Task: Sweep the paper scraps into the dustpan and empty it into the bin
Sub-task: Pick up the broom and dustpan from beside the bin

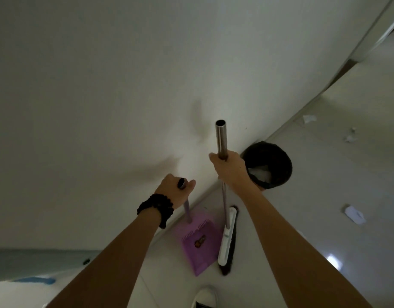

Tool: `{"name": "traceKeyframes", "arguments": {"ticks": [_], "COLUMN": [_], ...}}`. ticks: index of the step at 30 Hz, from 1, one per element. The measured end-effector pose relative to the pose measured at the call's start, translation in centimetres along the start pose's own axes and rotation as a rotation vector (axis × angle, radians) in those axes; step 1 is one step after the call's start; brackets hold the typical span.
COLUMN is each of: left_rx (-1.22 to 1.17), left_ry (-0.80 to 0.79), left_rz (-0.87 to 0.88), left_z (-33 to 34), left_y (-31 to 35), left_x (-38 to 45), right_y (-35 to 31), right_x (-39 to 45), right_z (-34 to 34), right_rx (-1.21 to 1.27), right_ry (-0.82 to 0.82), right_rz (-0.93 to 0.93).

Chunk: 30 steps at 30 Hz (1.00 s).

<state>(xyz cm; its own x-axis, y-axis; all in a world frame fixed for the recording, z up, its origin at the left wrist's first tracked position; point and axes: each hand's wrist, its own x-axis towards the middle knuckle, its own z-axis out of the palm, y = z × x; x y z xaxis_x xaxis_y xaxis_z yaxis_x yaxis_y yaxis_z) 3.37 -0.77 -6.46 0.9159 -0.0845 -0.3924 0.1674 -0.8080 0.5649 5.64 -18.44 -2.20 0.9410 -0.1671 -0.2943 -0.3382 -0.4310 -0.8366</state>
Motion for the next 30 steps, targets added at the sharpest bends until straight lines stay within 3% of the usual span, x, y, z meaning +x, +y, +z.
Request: {"name": "traceKeyframes", "arguments": {"ticks": [4, 9, 12, 15, 19, 23, 25, 30], "left_rx": [0.183, 0.086, 0.101, 0.143, 0.121, 0.073, 0.074, 0.063], "left_ry": [-0.132, -0.079, -0.044, -0.025, 0.028, 0.07, 0.092, 0.18], "left_rz": [0.001, 0.059, 0.04, 0.007, 0.015, 0.036, 0.065, 0.029], "left_z": [0.1, 1.6, 2.3, 3.0, 3.3, 3.6, 4.3, 6.2], "left_y": [3.1, 7.3, 9.9, 13.5, 18.3, 23.0, 24.5, 26.2], "left_x": [-0.8, -2.3, -3.4, -5.1, -7.2, -9.5, -10.9, -13.4], "right_y": [1.3, 3.9, 4.1, 4.6, 4.8, 5.0, 5.3, 7.4], "right_x": [-2.2, -5.7, -8.5, -11.9, -16.5, -20.3, -21.9, -25.2], "right_z": [-4.0, -10.0, -14.4, -19.8, -26.6, -32.4, -34.8, -38.5], "right_rx": [-0.092, -0.128, -0.122, 0.156, 0.661, 1.226, 1.338, 1.57], "right_ry": [-0.009, 0.006, -0.094, -0.111, -0.066, 0.158, 0.245, 0.236], "right_rz": [0.068, 0.201, 0.351, 0.503, 0.532, 0.587, 0.604, 0.75]}}
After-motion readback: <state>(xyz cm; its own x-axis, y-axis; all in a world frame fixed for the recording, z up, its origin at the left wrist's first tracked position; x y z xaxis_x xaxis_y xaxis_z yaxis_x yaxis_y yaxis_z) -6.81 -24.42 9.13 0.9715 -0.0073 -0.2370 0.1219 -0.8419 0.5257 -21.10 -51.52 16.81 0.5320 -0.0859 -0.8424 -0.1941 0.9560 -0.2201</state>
